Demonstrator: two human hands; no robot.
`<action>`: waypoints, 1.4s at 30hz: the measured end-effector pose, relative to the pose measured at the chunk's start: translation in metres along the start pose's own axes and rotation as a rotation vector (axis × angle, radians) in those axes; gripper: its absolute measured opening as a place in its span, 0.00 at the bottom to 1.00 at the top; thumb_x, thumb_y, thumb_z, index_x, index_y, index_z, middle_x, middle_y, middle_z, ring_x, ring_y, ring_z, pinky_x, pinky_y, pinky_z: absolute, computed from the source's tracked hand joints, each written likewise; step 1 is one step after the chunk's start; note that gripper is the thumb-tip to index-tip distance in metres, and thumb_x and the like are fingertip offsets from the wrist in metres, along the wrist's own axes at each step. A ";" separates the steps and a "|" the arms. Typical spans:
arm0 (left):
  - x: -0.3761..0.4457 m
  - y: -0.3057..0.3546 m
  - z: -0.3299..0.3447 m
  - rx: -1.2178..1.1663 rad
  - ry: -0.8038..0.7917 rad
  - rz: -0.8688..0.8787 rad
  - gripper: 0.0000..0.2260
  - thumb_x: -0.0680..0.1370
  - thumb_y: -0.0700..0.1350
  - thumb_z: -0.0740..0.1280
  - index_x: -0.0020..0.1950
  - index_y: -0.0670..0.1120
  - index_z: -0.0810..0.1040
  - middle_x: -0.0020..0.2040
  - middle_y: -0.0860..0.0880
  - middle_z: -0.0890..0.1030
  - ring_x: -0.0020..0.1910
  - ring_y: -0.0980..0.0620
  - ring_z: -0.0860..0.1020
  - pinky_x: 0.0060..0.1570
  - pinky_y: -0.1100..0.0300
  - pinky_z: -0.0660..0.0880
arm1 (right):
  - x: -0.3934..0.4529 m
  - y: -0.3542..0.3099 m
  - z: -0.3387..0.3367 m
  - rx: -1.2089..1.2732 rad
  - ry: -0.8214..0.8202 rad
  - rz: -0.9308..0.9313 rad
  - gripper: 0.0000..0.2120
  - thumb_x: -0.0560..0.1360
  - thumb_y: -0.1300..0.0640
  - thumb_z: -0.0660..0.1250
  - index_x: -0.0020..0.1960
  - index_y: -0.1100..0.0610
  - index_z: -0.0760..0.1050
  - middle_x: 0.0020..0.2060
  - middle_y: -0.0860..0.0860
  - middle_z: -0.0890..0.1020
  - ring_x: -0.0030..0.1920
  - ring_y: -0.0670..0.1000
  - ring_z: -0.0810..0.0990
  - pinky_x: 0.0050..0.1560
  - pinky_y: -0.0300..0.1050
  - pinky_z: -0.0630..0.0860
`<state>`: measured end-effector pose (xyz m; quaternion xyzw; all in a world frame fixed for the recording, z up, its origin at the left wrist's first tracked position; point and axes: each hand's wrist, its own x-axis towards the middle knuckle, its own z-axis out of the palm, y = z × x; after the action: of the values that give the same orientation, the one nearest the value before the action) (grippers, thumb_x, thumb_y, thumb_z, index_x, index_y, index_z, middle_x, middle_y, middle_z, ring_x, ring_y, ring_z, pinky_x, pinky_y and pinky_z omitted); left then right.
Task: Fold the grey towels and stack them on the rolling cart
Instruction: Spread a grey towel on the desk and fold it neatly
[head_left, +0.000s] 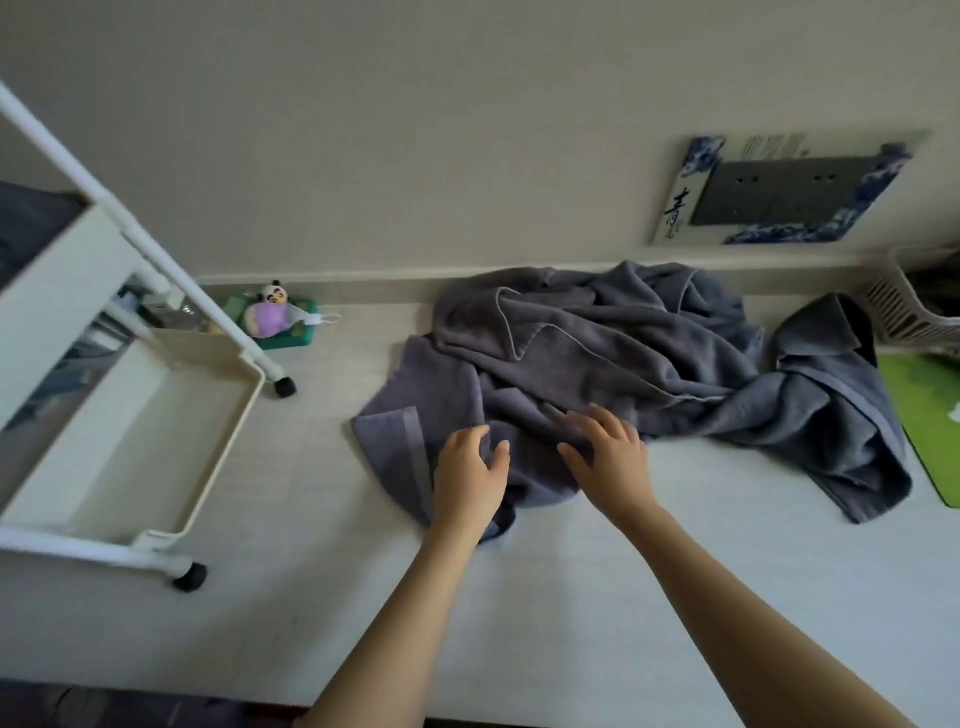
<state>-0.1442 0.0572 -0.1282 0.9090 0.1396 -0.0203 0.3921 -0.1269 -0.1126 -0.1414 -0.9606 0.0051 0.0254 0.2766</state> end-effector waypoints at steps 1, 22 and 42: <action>0.001 -0.002 0.005 0.006 0.009 0.007 0.17 0.77 0.50 0.65 0.63 0.44 0.75 0.61 0.46 0.77 0.61 0.47 0.74 0.60 0.55 0.70 | 0.003 0.006 0.000 -0.020 0.000 0.020 0.23 0.74 0.47 0.66 0.68 0.48 0.69 0.72 0.51 0.64 0.71 0.58 0.62 0.68 0.53 0.59; 0.040 0.056 0.063 -0.033 0.057 0.219 0.26 0.74 0.59 0.60 0.70 0.51 0.70 0.71 0.44 0.68 0.71 0.47 0.65 0.68 0.51 0.65 | 0.038 0.063 -0.044 0.180 0.199 -0.108 0.07 0.74 0.51 0.67 0.46 0.55 0.79 0.40 0.50 0.80 0.40 0.55 0.76 0.38 0.46 0.74; 0.028 0.105 -0.099 0.283 -0.166 0.500 0.24 0.71 0.64 0.65 0.34 0.42 0.70 0.27 0.50 0.70 0.32 0.49 0.73 0.35 0.55 0.66 | -0.032 0.017 -0.156 0.292 0.400 -0.293 0.10 0.74 0.50 0.65 0.42 0.56 0.78 0.32 0.48 0.78 0.34 0.45 0.74 0.36 0.33 0.69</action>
<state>-0.0960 0.0662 0.0100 0.9561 -0.1255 -0.0165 0.2643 -0.1519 -0.2102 -0.0173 -0.8871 -0.0755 -0.2058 0.4061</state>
